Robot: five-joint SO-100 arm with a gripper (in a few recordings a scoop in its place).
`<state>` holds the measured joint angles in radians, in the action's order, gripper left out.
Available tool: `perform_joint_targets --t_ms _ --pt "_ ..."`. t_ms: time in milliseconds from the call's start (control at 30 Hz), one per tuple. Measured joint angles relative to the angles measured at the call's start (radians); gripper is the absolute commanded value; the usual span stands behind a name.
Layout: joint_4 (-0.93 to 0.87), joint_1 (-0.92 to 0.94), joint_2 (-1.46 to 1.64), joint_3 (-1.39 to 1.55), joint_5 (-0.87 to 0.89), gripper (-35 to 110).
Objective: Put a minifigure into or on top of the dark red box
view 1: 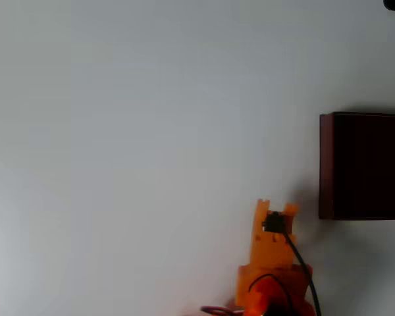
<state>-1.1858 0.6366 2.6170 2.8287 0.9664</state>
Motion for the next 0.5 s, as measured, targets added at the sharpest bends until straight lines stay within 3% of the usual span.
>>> perform_joint_targets --t_ms 500 --pt "-0.063 0.000 0.106 0.028 0.021 32"
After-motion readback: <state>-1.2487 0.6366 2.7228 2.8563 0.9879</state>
